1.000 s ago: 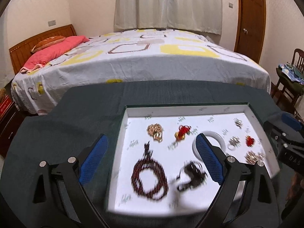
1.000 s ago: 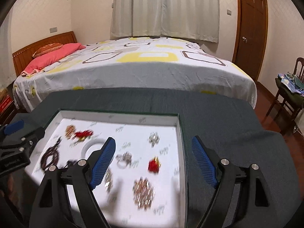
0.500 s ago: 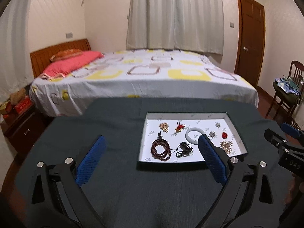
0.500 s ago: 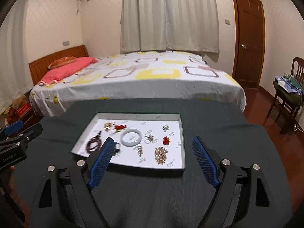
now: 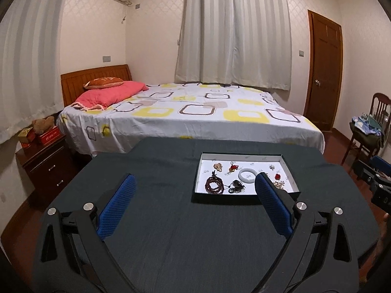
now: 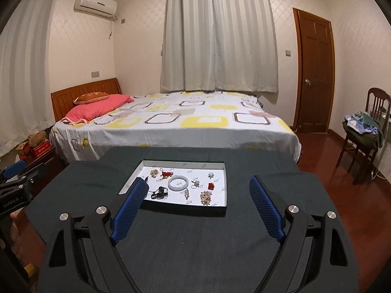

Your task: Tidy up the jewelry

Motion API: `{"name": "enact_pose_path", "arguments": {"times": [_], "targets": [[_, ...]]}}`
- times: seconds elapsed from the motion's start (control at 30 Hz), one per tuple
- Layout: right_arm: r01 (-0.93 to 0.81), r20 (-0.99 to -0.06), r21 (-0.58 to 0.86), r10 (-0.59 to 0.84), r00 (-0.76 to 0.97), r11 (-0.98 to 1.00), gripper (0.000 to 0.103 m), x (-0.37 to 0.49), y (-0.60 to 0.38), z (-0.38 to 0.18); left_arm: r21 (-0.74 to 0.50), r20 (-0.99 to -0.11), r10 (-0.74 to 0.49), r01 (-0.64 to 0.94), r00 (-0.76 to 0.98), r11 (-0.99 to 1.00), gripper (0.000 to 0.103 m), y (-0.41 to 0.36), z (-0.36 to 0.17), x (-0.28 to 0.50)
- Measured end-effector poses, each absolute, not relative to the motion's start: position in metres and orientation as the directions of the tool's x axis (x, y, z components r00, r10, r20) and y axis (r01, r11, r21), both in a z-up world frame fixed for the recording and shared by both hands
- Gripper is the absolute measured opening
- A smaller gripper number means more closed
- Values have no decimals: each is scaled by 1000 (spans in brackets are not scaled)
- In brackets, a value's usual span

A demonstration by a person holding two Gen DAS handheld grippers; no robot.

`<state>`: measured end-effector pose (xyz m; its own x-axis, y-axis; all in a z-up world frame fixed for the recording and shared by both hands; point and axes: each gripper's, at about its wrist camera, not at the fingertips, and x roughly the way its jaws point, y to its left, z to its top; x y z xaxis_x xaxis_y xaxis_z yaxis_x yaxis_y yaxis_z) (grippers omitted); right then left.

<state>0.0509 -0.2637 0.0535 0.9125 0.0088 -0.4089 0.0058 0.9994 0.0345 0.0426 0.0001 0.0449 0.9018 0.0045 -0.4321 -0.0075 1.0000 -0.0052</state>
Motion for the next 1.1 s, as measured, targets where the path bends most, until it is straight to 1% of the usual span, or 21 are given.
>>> {"name": "enact_pose_path", "arguments": {"times": [0.2, 0.3, 1.1], "targets": [[5, -383, 33, 8, 924, 999, 84, 33, -262, 57, -35, -403, -8, -6, 915, 999, 96, 5, 52, 19], [8, -381, 28, 3, 925, 1000, 84, 31, -262, 57, -28, -400, -10, -2, 916, 1000, 97, 2, 52, 15], [9, -375, 28, 2, 927, 1000, 84, 25, -259, 57, -53, -424, -26, 4, 905, 999, 97, 7, 45, 14]]}}
